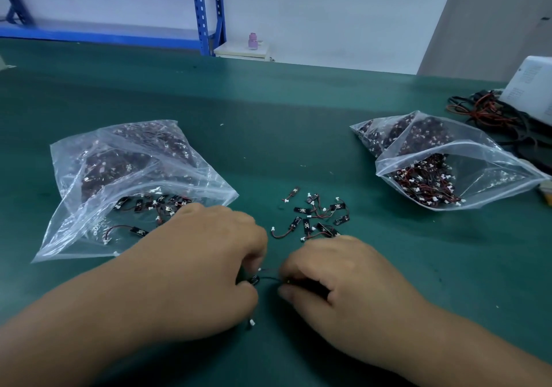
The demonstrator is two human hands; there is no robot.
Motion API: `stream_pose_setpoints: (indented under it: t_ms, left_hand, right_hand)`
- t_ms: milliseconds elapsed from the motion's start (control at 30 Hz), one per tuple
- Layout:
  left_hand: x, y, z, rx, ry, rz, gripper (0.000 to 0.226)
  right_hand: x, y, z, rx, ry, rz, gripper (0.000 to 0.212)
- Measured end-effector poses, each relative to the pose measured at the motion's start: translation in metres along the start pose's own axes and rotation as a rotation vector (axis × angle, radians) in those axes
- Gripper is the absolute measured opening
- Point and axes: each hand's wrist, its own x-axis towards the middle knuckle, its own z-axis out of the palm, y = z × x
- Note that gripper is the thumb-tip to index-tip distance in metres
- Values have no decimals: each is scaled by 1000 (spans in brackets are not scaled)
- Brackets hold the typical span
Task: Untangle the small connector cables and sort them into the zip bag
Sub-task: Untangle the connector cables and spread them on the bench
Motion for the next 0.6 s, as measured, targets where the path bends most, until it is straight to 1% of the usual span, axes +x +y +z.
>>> stream_pose_setpoints:
  t_ms: [67, 100, 167, 233, 267, 300, 333, 400, 467, 533, 600]
  left_hand:
    - [0, 1, -2, -67, 37, 4, 27]
    - [0, 2, -2, -96, 45, 13, 28]
    - [0, 4, 0, -114, 44, 40, 30]
    - [0, 6, 5, -83, 32, 65, 36]
    - [1, 7, 7, -60, 19, 73, 42]
    - [3, 8, 10, -35, 0, 79, 47]
    - [4, 8, 13, -14, -15, 86, 51]
    - [6, 9, 17, 2, -28, 95, 51]
    - [7, 8, 20, -13, -17, 86, 40]
    - [7, 6, 20, -25, -1, 73, 27]
    - [7, 3, 20, -23, 8, 61, 21]
  right_hand:
    - [0, -2, -1, 86, -27, -28, 19]
    - [0, -2, 0, 137, -16, -50, 16]
    - [0, 4, 1, 235, 89, -63, 11]
    - [2, 19, -1, 261, 263, 10, 17]
    - [3, 29, -2, 231, 337, 69, 17]
    - [5, 40, -4, 179, 382, 134, 16]
    - [8, 50, -5, 124, 391, 202, 17]
    - [12, 67, -5, 66, 338, 325, 20]
    - [17, 73, -4, 47, 270, 376, 23]
    - [21, 73, -3, 19, 194, 349, 25]
    - [24, 71, -1, -35, 107, 309, 25]
